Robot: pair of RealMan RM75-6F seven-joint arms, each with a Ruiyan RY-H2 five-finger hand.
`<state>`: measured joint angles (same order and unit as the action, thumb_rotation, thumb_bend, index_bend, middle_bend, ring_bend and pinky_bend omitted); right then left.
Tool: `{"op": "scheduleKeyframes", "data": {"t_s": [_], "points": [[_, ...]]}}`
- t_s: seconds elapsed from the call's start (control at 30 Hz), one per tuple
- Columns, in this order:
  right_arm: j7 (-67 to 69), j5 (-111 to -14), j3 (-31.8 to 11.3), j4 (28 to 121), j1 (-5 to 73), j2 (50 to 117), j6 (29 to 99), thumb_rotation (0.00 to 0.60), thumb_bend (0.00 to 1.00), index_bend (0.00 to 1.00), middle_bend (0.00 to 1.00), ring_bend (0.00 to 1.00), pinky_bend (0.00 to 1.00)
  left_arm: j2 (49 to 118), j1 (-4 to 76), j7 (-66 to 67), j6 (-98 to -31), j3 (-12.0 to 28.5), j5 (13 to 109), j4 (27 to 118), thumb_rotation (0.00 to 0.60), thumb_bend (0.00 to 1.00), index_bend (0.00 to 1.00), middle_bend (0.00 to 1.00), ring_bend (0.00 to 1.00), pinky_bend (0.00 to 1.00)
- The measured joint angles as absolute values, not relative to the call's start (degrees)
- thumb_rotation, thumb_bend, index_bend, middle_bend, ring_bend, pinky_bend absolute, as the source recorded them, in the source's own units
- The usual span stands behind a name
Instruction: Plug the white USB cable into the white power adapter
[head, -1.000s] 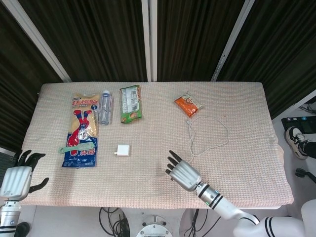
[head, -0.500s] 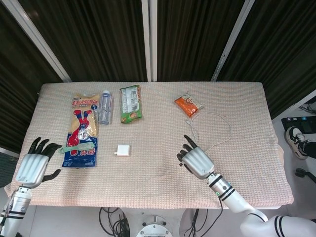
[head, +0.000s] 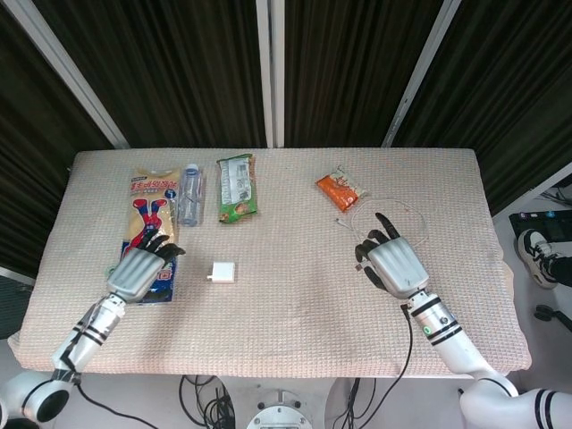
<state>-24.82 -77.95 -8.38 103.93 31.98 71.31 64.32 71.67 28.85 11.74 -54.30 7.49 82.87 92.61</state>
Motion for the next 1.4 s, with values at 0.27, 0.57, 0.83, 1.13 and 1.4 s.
{"op": "scheduleKeyframes", "data": {"t_s": [0.27, 0.57, 0.83, 1.13, 1.4], "points": [[-24.92, -74.92, -9.64, 105.71, 31.80, 67.61, 64.39, 0.600, 0.37, 0.57, 0.49, 0.28, 0.00, 81.97, 35.90, 11.58, -47.34, 9.21, 76.76, 84.78, 0.600, 0.19, 0.23, 0.21, 0.08, 0.00], [-23.43, -75.31, -9.25, 105.57, 31.42, 66.83, 64.90, 0.600, 0.37, 0.57, 0.49, 0.28, 0.00, 87.12, 39.24, 13.63, -46.09, 9.19, 72.91, 81.66, 0.600, 0.20, 0.26, 0.21, 0.08, 0.00], [-21.38, -76.00, -8.80, 105.18, 30.64, 66.38, 65.83, 0.600, 0.37, 0.57, 0.49, 0.28, 0.00, 88.54, 40.09, 15.99, -46.12, 8.34, 70.02, 80.18, 0.600, 0.21, 0.28, 0.22, 0.08, 0.00], [-19.78, -76.94, -8.36, 104.88, 29.89, 66.17, 66.69, 0.600, 0.37, 0.58, 0.49, 0.28, 0.00, 88.91, 41.11, 17.53, -45.97, 7.77, 66.70, 80.93, 0.600, 0.23, 0.29, 0.23, 0.08, 0.00], [-18.45, -77.21, -8.13, 104.27, 29.48, 66.13, 66.86, 0.600, 0.37, 0.58, 0.49, 0.28, 0.00, 89.45, 41.93, 17.27, -45.99, 7.57, 65.67, 80.62, 0.600, 0.25, 0.30, 0.24, 0.08, 0.00]]}}
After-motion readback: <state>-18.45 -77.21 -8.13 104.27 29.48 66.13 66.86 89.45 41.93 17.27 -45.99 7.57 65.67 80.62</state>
